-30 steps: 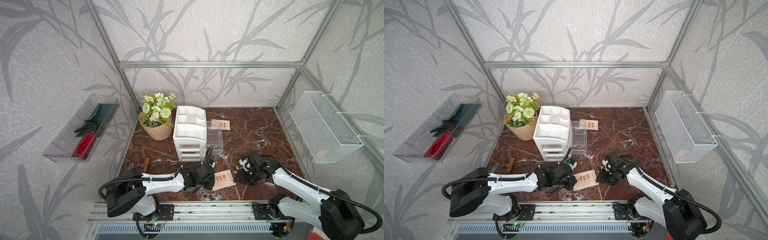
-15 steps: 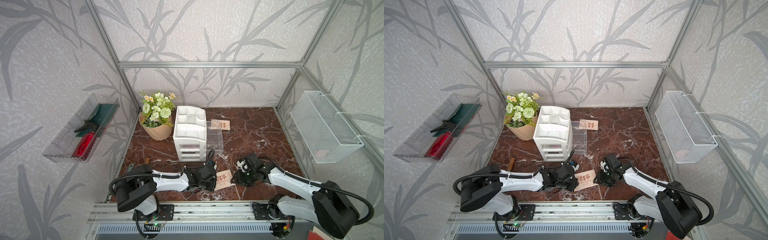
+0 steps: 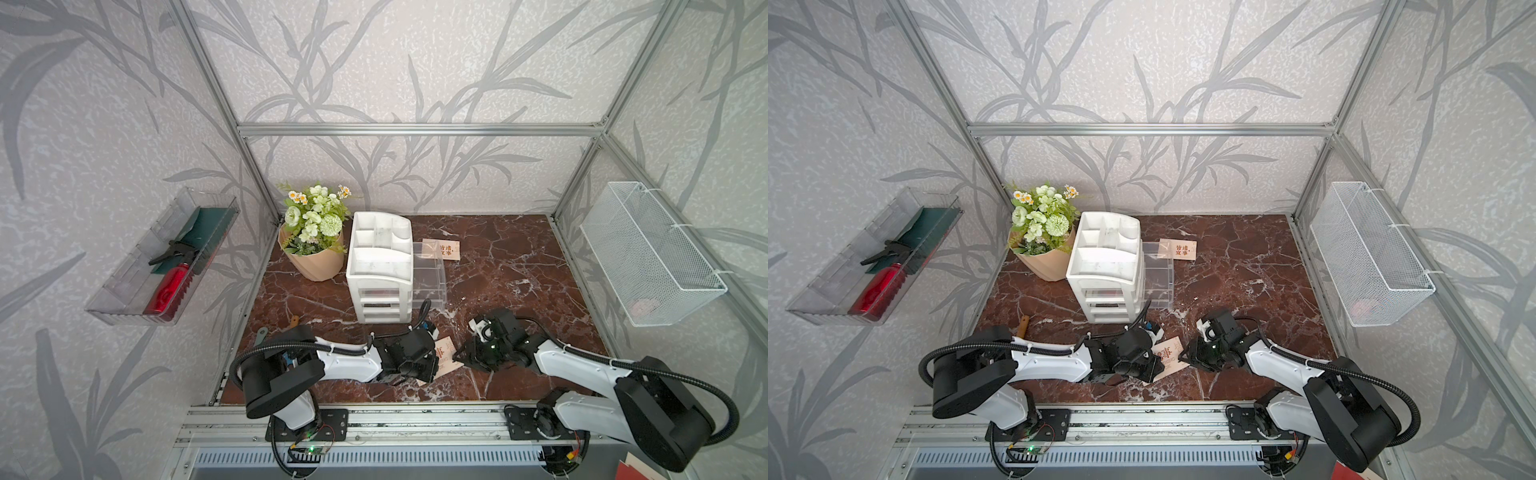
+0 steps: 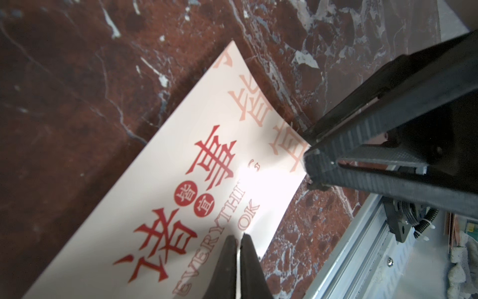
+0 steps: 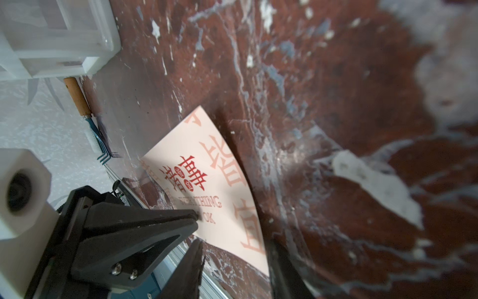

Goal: Take the postcards out of the drawer
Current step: Pick up the postcard from the center of the board.

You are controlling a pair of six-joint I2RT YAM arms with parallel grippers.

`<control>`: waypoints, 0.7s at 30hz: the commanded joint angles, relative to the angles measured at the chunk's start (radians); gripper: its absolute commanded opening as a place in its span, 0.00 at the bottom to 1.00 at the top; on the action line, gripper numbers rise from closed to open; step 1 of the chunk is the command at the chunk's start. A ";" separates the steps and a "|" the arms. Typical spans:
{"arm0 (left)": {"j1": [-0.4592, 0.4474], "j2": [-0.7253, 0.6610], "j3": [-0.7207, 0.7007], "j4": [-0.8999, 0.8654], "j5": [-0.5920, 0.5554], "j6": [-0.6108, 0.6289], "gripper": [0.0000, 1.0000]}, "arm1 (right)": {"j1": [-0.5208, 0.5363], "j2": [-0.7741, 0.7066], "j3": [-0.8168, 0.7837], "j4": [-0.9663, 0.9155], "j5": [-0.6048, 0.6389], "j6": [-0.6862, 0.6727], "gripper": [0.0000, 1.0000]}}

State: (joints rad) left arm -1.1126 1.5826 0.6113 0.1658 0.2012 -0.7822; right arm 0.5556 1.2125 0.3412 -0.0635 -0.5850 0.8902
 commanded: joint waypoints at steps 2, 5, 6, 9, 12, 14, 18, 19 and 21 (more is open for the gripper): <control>-0.004 0.031 -0.022 -0.012 0.016 -0.014 0.08 | 0.010 -0.011 -0.028 0.035 -0.019 0.036 0.41; -0.005 0.036 -0.020 -0.009 0.025 -0.011 0.08 | 0.010 -0.020 -0.031 0.043 -0.026 0.037 0.39; -0.005 0.036 -0.021 -0.007 0.026 -0.011 0.08 | 0.010 -0.022 -0.032 0.044 -0.028 0.037 0.38; -0.004 0.036 -0.024 0.000 0.029 -0.011 0.07 | 0.010 -0.021 -0.037 0.060 -0.035 0.038 0.32; -0.005 0.038 -0.027 0.007 0.030 -0.012 0.07 | 0.010 -0.012 -0.040 0.071 -0.042 0.037 0.25; -0.005 0.038 -0.029 0.011 0.031 -0.014 0.07 | 0.009 -0.006 -0.043 0.080 -0.048 0.038 0.21; -0.005 0.037 -0.031 0.014 0.033 -0.014 0.07 | 0.010 -0.001 -0.045 0.094 -0.052 0.041 0.11; -0.005 0.037 -0.031 0.014 0.034 -0.014 0.07 | 0.009 -0.001 -0.045 0.096 -0.053 0.044 0.09; -0.006 0.034 -0.032 0.016 0.034 -0.014 0.06 | 0.009 -0.004 -0.045 0.096 -0.052 0.043 0.06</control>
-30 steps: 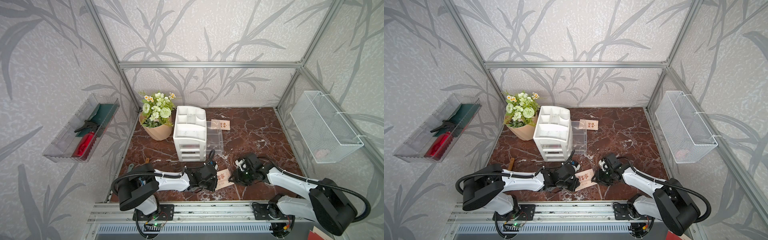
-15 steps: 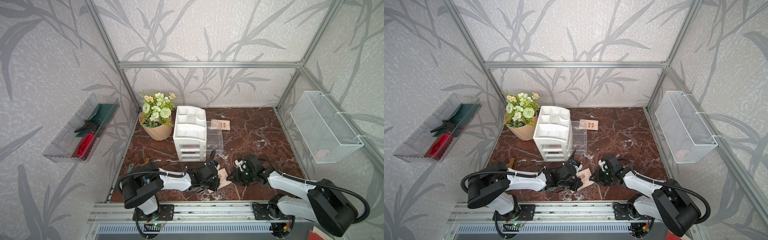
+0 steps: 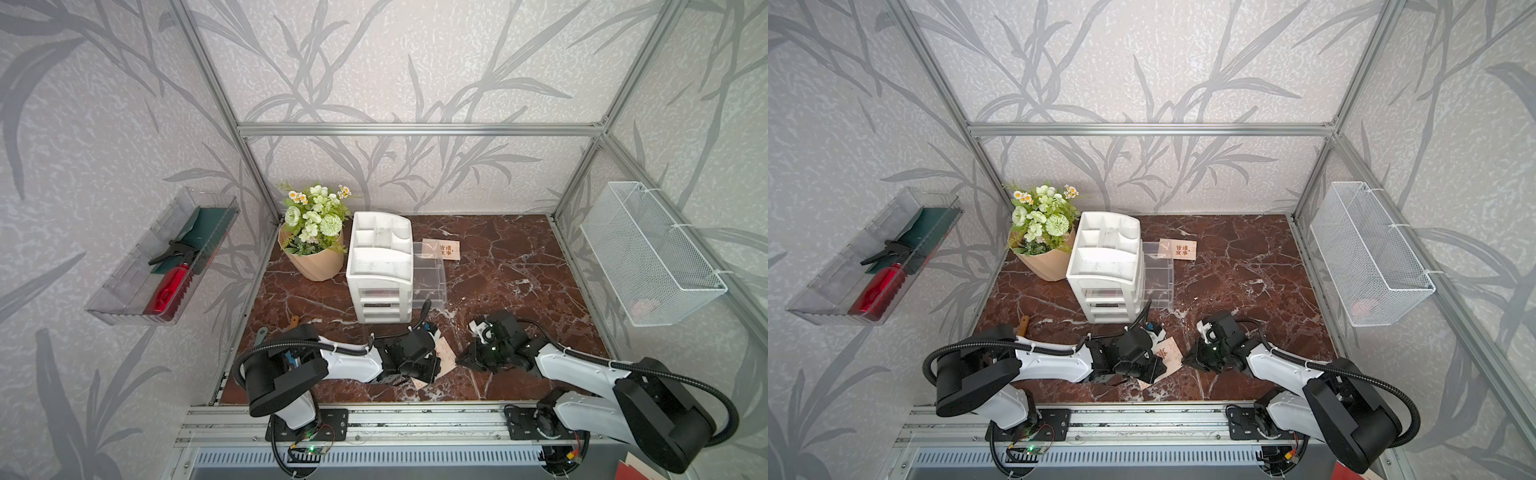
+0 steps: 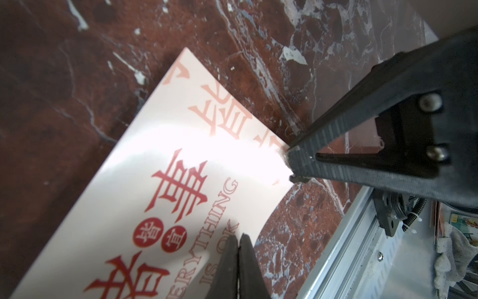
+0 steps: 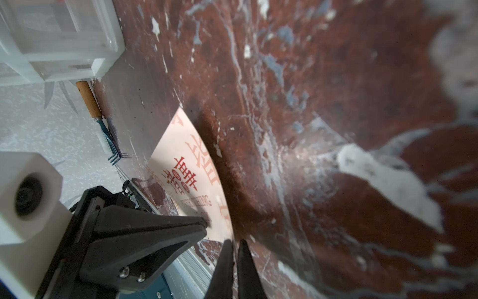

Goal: Take the postcards out of the drawer
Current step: Pick up the postcard from the center of the board.

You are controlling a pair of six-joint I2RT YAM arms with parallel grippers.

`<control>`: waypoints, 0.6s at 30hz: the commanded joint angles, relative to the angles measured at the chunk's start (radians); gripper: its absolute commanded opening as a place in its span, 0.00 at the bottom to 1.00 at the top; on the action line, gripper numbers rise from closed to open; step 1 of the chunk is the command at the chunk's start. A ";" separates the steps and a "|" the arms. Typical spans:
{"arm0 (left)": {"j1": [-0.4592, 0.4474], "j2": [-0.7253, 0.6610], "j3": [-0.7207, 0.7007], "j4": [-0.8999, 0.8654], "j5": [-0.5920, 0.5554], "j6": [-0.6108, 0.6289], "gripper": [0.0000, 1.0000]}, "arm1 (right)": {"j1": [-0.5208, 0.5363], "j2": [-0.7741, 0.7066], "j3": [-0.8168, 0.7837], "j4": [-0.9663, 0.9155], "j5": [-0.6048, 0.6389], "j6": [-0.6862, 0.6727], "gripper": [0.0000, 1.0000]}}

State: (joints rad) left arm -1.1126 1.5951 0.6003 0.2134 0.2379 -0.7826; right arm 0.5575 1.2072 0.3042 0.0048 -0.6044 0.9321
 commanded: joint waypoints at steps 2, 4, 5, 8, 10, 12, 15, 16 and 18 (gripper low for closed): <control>-0.005 0.019 -0.020 -0.034 -0.003 -0.012 0.06 | 0.008 -0.004 -0.008 0.023 -0.030 0.001 0.01; -0.004 0.012 -0.019 -0.039 -0.005 -0.009 0.06 | 0.008 -0.016 -0.007 0.017 -0.024 -0.001 0.00; -0.004 0.006 -0.017 -0.043 -0.007 -0.006 0.06 | 0.007 -0.023 -0.008 0.014 -0.021 -0.001 0.00; -0.004 -0.033 0.003 -0.091 -0.030 0.021 0.06 | -0.003 -0.051 -0.005 -0.002 -0.013 -0.003 0.00; -0.003 -0.085 0.036 -0.170 -0.065 0.061 0.06 | -0.021 -0.082 0.004 -0.033 -0.008 -0.017 0.00; -0.003 -0.157 0.068 -0.258 -0.116 0.106 0.06 | -0.049 -0.122 0.018 -0.077 -0.006 -0.038 0.00; 0.008 -0.296 0.124 -0.407 -0.243 0.157 0.06 | -0.099 -0.189 0.045 -0.162 0.001 -0.080 0.00; 0.009 -0.346 0.138 -0.443 -0.295 0.182 0.07 | -0.121 -0.214 0.054 -0.194 0.003 -0.096 0.00; 0.020 -0.445 0.163 -0.503 -0.374 0.237 0.08 | -0.169 -0.262 0.071 -0.250 0.000 -0.125 0.00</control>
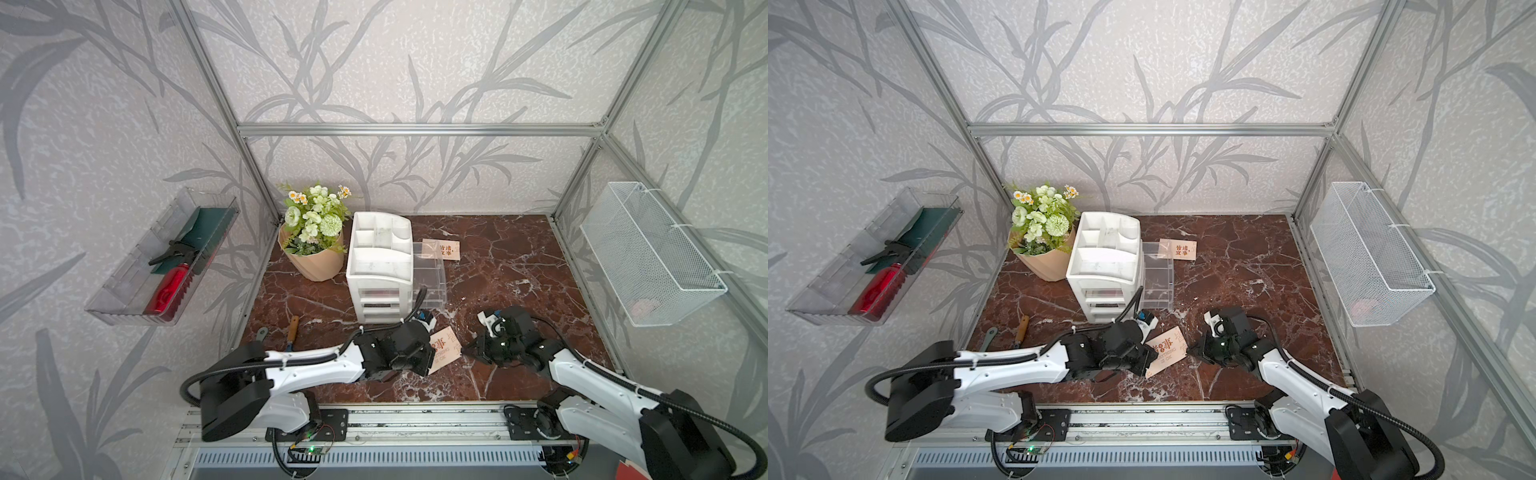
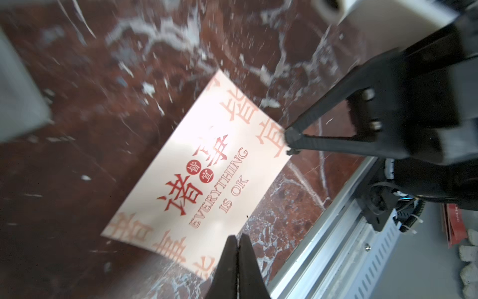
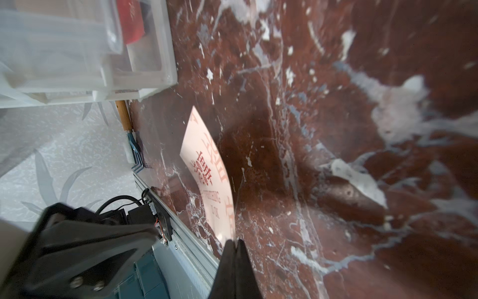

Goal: Take the postcards out of the drawer
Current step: Pick up the postcard from the center of the board.

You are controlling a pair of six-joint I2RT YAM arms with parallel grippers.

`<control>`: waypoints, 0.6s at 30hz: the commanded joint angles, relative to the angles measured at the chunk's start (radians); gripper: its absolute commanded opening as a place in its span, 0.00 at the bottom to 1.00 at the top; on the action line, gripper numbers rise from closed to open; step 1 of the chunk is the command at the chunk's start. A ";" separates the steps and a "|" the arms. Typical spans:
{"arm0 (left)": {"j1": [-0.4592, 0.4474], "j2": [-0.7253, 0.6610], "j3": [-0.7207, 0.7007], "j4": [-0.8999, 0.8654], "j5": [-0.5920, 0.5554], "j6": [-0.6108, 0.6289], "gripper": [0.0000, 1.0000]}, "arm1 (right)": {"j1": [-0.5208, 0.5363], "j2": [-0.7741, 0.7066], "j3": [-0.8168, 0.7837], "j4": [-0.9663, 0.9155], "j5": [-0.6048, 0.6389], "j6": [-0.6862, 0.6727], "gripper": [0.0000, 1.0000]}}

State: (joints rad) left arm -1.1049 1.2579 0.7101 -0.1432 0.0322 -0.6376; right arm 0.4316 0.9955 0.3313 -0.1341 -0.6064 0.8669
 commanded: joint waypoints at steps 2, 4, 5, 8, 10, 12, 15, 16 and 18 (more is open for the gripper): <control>0.041 -0.194 0.079 -0.202 -0.201 0.134 0.09 | -0.093 -0.091 0.074 -0.189 0.010 -0.103 0.00; 0.081 -0.263 0.107 -0.261 -0.224 0.161 0.10 | -0.144 -0.118 0.108 -0.266 0.016 -0.153 0.00; 0.100 -0.288 0.119 -0.283 -0.231 0.170 0.10 | -0.164 -0.125 0.119 -0.284 0.012 -0.168 0.00; 0.159 -0.351 0.143 -0.329 -0.240 0.201 0.10 | -0.229 -0.127 0.150 -0.314 -0.012 -0.212 0.00; 0.190 -0.377 0.164 -0.351 -0.261 0.224 0.10 | -0.268 -0.117 0.161 -0.299 -0.030 -0.223 0.00; 0.211 -0.389 0.182 -0.361 -0.278 0.245 0.10 | -0.298 -0.094 0.171 -0.274 -0.043 -0.222 0.00; 0.231 -0.393 0.216 -0.378 -0.301 0.274 0.10 | -0.333 -0.048 0.189 -0.220 -0.067 -0.223 0.00; 0.236 -0.390 0.231 -0.386 -0.310 0.281 0.10 | -0.343 -0.031 0.197 -0.202 -0.073 -0.222 0.00; 0.245 -0.384 0.253 -0.401 -0.325 0.299 0.10 | -0.361 0.006 0.219 -0.179 -0.078 -0.257 0.00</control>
State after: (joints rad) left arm -0.8715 0.8783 0.9131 -0.4919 -0.2379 -0.3874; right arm 0.0906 0.9714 0.5007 -0.3592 -0.6491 0.6594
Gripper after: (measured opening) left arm 0.101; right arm 0.048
